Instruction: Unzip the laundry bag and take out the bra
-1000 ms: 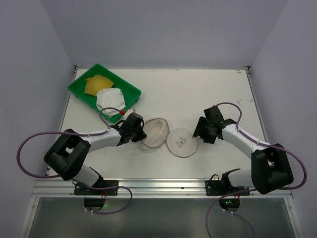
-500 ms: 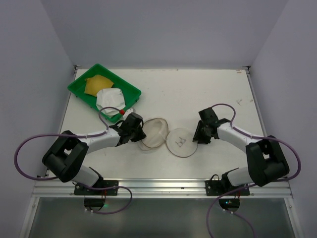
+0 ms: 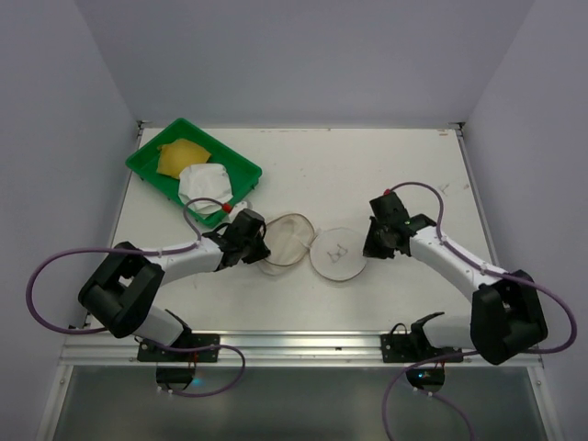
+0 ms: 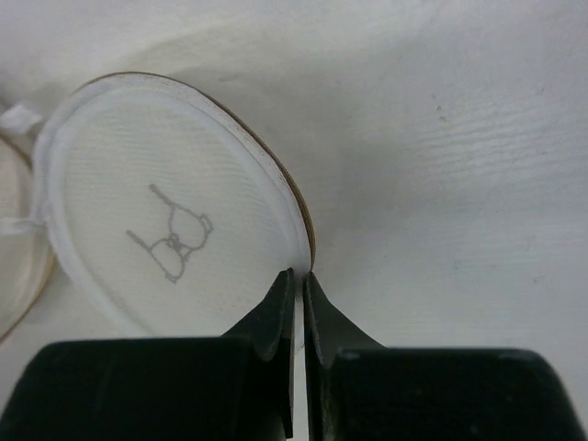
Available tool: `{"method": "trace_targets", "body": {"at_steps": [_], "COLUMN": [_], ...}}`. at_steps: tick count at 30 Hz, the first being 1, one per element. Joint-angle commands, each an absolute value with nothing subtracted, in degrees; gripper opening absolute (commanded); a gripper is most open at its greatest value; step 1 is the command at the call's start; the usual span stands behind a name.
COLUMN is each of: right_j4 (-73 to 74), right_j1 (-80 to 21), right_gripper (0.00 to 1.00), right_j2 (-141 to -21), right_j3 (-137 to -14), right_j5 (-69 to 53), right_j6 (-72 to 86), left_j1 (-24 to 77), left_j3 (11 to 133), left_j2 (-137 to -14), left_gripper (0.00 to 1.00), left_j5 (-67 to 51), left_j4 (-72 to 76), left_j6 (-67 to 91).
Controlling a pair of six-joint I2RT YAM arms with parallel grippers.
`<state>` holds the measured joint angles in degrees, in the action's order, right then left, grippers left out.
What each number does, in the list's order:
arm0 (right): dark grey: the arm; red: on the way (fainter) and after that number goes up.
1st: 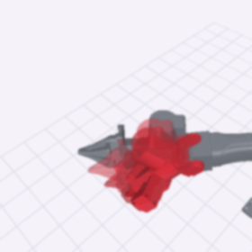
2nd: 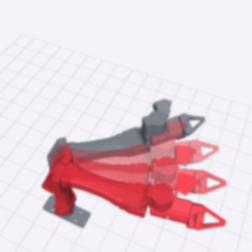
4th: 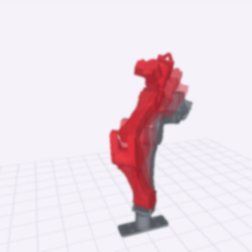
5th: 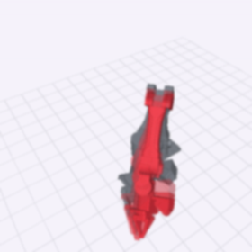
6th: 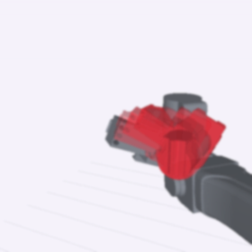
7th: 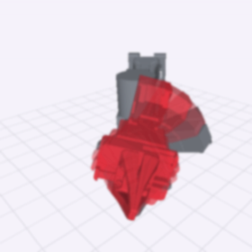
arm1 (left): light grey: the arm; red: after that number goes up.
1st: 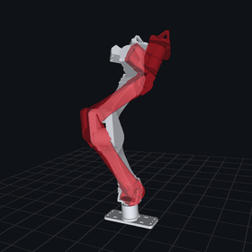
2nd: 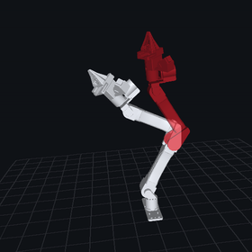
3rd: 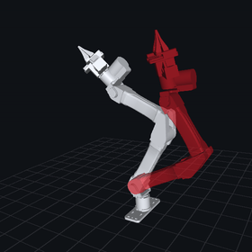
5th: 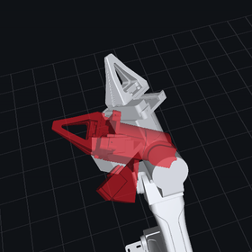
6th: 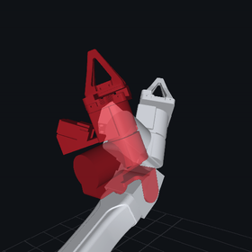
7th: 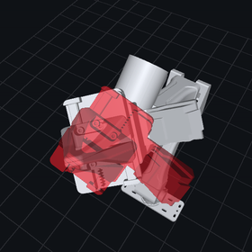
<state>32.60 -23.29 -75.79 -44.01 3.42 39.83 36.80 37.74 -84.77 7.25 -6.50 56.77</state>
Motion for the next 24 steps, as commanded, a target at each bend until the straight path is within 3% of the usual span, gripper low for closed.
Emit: {"method": "trace_targets", "body": {"at_steps": [1,10,24], "right_j4": [38.75,44.92,19.35], "right_j1": [-25.74,-35.67,-40.43], "right_gripper": [0.0,0.0,0.0], "right_j2": [-70.4,-74.26,-85.77], "right_j3": [-52.45,-65.91,-66.36], "right_j5": [8.69,8.44,-18.7], "right_j6": [37.0,35.6,36.91], "left_j1": [37.35,42.89,44.21], "left_j3": [39.19,44.2,36.57], "left_j2": [-85.25,-90.34,-86.05], "left_gripper": [0.14,0.13,0.15], "left_j5": [7.03,6.77,2.82], "left_j4": [-5.8,-5.45,5.71], "left_j6": [55.11,56.6,59.33]}}
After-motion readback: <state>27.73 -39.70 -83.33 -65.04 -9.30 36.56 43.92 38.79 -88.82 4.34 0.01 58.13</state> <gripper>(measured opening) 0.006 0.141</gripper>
